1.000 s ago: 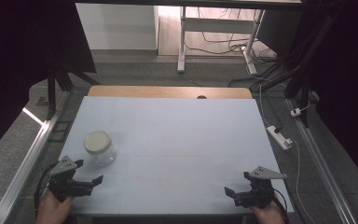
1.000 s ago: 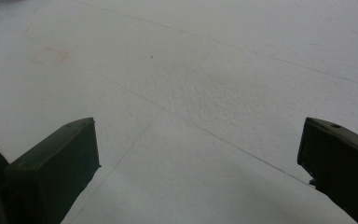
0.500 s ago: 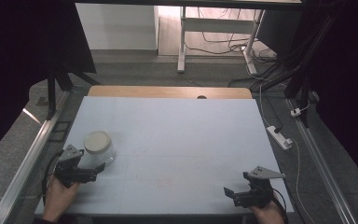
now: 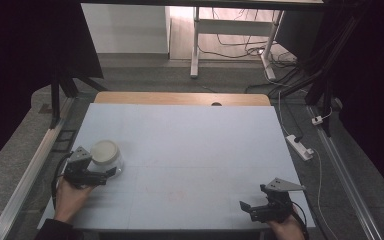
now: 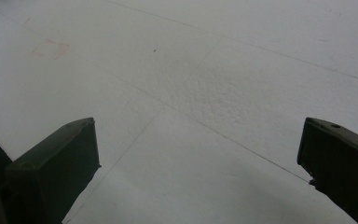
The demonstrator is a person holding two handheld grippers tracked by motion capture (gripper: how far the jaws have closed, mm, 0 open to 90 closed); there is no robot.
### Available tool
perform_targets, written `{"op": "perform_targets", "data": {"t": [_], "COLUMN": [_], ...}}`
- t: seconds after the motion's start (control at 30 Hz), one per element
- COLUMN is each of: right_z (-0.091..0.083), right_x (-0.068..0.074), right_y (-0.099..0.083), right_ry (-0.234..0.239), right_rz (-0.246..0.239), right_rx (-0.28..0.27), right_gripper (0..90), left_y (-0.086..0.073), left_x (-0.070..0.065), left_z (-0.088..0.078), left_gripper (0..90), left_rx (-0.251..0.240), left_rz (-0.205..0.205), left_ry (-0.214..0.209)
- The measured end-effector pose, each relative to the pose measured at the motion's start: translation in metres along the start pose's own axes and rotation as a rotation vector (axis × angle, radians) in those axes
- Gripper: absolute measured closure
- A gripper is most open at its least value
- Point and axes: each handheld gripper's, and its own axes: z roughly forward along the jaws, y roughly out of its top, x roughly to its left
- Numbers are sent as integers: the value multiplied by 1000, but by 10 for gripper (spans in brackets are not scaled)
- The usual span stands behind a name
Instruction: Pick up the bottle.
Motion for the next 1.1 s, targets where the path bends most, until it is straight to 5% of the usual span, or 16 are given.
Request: {"op": "perform_targets", "data": {"t": [0.37,1.1], "right_z": [0,1], "right_x": [0,2], "right_y": [0,0], "right_ry": [2,4], "right_rz": [-6,-19], "right_rx": [2,10], "right_gripper": [0,0], "left_y": [6,5], "left_x": [6,4], "left_z": [13,19], "left_gripper": [0,72], "left_rx": [-12,0], "left_rz": [22,49], "left_ry": [-25,11]}}
